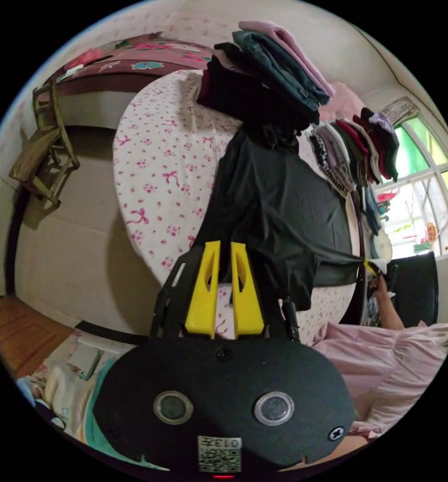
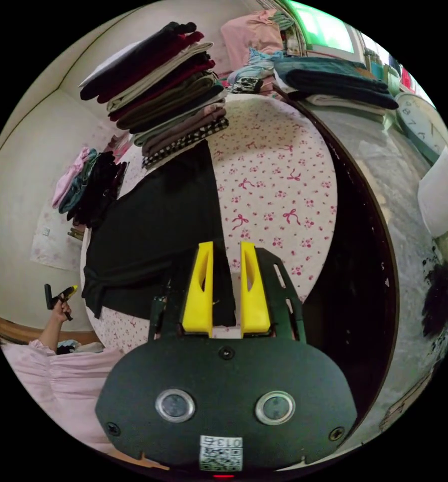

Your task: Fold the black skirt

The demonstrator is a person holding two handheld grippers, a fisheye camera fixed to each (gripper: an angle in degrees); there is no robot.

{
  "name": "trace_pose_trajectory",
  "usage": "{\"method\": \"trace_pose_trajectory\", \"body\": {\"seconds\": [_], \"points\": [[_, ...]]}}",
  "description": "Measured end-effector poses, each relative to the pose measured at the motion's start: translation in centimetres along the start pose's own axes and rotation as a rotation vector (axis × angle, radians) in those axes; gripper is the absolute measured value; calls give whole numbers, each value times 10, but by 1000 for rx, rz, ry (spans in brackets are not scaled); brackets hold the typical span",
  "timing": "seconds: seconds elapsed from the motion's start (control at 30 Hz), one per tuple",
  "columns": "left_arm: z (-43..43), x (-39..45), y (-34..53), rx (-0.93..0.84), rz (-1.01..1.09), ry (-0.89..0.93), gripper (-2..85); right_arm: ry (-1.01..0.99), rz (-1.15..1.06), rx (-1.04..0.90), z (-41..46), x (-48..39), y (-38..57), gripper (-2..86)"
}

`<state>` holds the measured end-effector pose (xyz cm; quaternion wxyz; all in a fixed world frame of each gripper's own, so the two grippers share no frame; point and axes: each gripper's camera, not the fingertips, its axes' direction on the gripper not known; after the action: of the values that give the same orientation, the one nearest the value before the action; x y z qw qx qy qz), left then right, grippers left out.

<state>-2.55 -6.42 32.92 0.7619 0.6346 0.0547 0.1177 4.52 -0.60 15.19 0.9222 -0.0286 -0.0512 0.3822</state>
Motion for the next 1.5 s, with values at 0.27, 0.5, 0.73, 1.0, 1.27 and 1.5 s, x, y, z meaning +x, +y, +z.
{"method": "trace_pose_trajectory", "body": {"seconds": [0.27,0.5,0.73,1.0,1.27,1.5], "points": [[28,55,-6,-156,188,-235,20,103,-76,-271,64,-32,-25,61],[2,60,-9,-70,169,-167,8,-4,-374,-37,62,-149,-16,50],[-7,80,-16,-66,246,-198,28,-376,-1127,-369,197,-397,71,84],[-4,97,-37,-85,401,-131,77,-267,-1645,-464,278,-521,162,107],[19,113,-67,-255,486,-179,5,-236,-1662,-623,312,-540,136,22],[17,120,-76,-272,498,-174,0,-565,-974,-486,318,-506,-59,36]]}}
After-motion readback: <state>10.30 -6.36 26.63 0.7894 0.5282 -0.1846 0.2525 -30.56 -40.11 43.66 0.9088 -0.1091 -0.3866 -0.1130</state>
